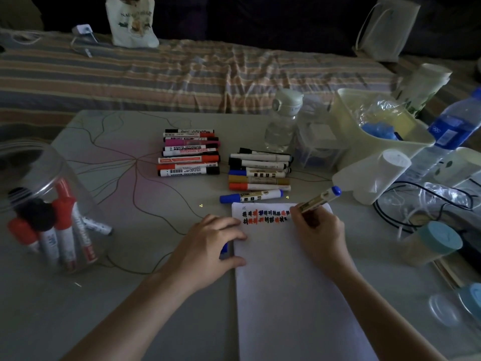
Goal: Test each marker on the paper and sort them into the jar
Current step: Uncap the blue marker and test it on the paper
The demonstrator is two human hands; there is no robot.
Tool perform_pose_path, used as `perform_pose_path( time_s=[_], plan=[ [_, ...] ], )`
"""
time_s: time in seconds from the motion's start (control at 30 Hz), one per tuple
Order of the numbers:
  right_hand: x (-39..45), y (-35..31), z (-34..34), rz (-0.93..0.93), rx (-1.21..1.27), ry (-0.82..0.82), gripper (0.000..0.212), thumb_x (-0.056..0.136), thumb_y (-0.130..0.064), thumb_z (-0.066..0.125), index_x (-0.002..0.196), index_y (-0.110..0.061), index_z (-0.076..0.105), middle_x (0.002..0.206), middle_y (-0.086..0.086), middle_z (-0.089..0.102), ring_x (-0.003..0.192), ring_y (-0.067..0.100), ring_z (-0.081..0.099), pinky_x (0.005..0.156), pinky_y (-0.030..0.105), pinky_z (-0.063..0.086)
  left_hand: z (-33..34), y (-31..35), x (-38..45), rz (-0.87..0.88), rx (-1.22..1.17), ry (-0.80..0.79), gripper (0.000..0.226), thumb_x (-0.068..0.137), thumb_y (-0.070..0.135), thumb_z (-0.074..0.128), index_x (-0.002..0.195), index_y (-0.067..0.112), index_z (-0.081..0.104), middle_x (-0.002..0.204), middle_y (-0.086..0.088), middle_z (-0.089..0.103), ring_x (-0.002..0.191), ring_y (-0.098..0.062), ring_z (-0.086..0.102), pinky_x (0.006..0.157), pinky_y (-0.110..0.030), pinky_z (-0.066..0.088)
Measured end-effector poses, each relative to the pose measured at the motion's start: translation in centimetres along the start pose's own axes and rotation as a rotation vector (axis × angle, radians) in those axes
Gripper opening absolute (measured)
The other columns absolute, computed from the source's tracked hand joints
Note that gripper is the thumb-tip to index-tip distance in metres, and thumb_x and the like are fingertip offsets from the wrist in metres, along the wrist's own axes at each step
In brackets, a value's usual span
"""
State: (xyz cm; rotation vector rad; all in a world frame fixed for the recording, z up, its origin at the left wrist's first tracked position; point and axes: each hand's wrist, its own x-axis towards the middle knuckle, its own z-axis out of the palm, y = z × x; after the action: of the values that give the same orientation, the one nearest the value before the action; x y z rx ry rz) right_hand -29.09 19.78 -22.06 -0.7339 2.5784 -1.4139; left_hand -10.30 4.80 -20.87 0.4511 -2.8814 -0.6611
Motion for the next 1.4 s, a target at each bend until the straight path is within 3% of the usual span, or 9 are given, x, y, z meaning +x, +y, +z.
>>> perform_pose_path(
  time_s=[0.07, 0.23, 0.37, 0.53, 0.83, 0.97, 1.13, 1.3, 1.4],
  plan=[
    [-0.2, -0.2, 0.0, -0.023, -0.016, -0.014, 0.016, 0.087, -0.033, 0.068, 0.082, -0.018, 0.071, 0.076, 0.005, 0.070, 0.070, 0.023, 0.064, 0.063, 0.031, 0.051, 0.0, 0.1, 0.0, -0.002, 0.002, 0.003, 0.051, 0.081, 0.050, 0.069, 0.127, 0.034, 0.059, 0.144, 0.015, 0.043, 0.130, -0.007, 0.034, 0.104, -0.023, 0.030],
    [-0.2, -0.2, -0.1, -0.008, 0.012, 0.022, 0.021, 0.089, -0.030, 0.067, 0.081, -0.011, 0.069, 0.071, 0.002, 0.065, 0.060, 0.014, 0.054, 0.054, 0.012, 0.041, -0.1, 0.2, -0.1, -0.004, 0.015, -0.006, 0.051, 0.082, 0.051, 0.067, 0.130, 0.036, 0.056, 0.146, 0.017, 0.039, 0.131, -0.005, 0.030, 0.104, -0.020, 0.026],
    [0.0, -0.1, 0.0, 0.004, 0.006, 0.017, 0.027, 0.088, -0.036, 0.066, 0.080, -0.011, 0.070, 0.076, 0.008, 0.069, 0.075, 0.025, 0.063, 0.065, 0.033, 0.049, -0.1, 0.2, 0.0, -0.006, -0.002, 0.012, 0.050, 0.080, 0.048, 0.071, 0.127, 0.033, 0.060, 0.144, 0.014, 0.044, 0.130, -0.007, 0.034, 0.104, -0.023, 0.030],
    [-0.2, -0.2, 0.1, -0.033, -0.022, 0.011, 0.021, 0.088, -0.033, 0.067, 0.082, -0.013, 0.070, 0.076, 0.012, 0.069, 0.068, 0.024, 0.060, 0.056, 0.021, 0.042, -0.1, 0.2, 0.0, -0.010, 0.006, 0.008, 0.050, 0.080, 0.049, 0.070, 0.127, 0.033, 0.060, 0.143, 0.015, 0.044, 0.130, -0.007, 0.034, 0.103, -0.021, 0.028],
    [-0.1, -0.3, 0.3, 0.000, 0.006, 0.011, 0.031, 0.089, -0.033, 0.065, 0.077, -0.004, 0.065, 0.074, 0.017, 0.062, 0.061, 0.014, 0.048, 0.061, 0.039, 0.047, -0.4, 0.6, 0.0, -0.014, -0.001, 0.006, 0.053, 0.081, 0.047, 0.070, 0.130, 0.030, 0.057, 0.142, 0.014, 0.043, 0.130, -0.007, 0.034, 0.103, -0.018, 0.027],
    [0.1, -0.2, -0.2, 0.045, 0.205, 0.030, 0.029, 0.090, -0.032, 0.063, 0.078, -0.006, 0.065, 0.064, 0.009, 0.057, 0.056, 0.013, 0.045, 0.054, 0.032, 0.037, -1.2, 0.3, -0.6, -0.079, -0.027, 0.046, 0.055, 0.080, 0.042, 0.073, 0.129, 0.027, 0.054, 0.125, 0.011, 0.047, 0.118, -0.005, 0.040, 0.093, -0.014, 0.031],
    [0.2, -0.8, -1.0, 0.145, 0.407, 0.015, 0.030, 0.093, -0.030, 0.062, 0.078, -0.004, 0.061, 0.060, 0.006, 0.047, 0.054, 0.016, 0.037, 0.049, 0.027, 0.031, -1.4, -0.1, -0.8, -0.178, -0.035, 0.075, 0.021, 0.085, 0.024, 0.071, 0.104, 0.017, 0.065, 0.099, 0.008, 0.047, 0.092, -0.008, 0.048, 0.077, -0.018, 0.039],
    [-0.2, -5.5, -4.2, 0.121, 0.587, -0.090, 0.021, 0.092, -0.019, 0.062, 0.076, -0.008, 0.056, 0.059, 0.000, 0.045, 0.055, 0.012, 0.037, 0.050, 0.021, 0.034, -2.8, 1.5, -1.4, -0.257, -0.333, 0.197, 0.012, 0.089, 0.020, 0.068, 0.098, 0.023, 0.062, 0.094, 0.008, 0.063, 0.086, -0.010, 0.061, 0.077, -0.025, 0.050],
    [-3.4, -8.8, -5.4, 0.146, 0.694, -0.217, 0.033, 0.092, -0.032, 0.059, 0.089, 0.000, 0.066, 0.066, 0.005, 0.054, 0.056, 0.011, 0.045, 0.050, 0.020, 0.037, -4.5, 2.6, -2.8, -0.288, -0.614, 0.231, 0.017, 0.091, 0.017, 0.065, 0.099, 0.032, 0.063, 0.093, 0.009, 0.066, 0.077, -0.008, 0.066, 0.073, -0.019, 0.054]
  ],
)
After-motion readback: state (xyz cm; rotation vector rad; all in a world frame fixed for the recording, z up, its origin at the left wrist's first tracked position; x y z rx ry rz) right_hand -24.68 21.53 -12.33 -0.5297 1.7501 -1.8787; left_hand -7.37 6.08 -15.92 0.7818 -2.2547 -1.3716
